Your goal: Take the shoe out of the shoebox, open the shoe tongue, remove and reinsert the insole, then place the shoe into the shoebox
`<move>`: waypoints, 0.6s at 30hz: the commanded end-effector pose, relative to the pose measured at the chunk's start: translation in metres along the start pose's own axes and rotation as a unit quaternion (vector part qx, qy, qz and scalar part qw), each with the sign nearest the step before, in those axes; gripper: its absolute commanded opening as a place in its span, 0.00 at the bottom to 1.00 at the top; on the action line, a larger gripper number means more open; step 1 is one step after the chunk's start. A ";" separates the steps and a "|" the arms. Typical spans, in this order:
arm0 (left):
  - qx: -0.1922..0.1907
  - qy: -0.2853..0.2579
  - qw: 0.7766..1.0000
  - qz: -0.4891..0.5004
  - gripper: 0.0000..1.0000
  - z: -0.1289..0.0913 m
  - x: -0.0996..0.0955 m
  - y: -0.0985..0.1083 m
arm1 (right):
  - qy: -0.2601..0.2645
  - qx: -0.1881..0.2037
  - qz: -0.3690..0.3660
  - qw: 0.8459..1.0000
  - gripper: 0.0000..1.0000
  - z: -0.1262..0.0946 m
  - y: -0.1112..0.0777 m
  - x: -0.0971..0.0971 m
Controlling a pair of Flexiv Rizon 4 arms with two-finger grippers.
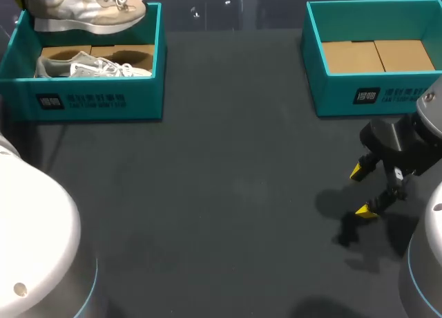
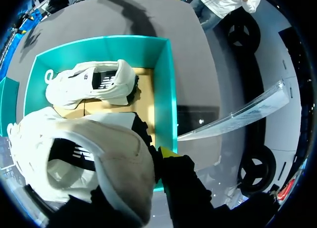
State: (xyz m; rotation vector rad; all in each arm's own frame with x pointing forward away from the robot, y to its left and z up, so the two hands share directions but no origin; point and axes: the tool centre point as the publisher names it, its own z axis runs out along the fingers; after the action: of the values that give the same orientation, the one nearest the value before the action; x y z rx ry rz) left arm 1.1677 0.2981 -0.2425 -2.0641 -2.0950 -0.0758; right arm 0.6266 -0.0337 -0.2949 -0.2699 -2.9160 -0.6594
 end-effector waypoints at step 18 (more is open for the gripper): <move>0.001 0.014 1.000 -0.005 0.00 0.056 -0.013 0.005 | -0.002 0.001 0.000 1.000 1.00 0.001 0.000 0.001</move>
State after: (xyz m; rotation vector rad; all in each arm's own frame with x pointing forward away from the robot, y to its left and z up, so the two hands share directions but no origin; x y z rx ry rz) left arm 1.1654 0.2975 -0.2936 -2.0394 -2.0906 -0.0948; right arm 0.6266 -0.0337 -0.2949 -0.2700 -2.9160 -0.6594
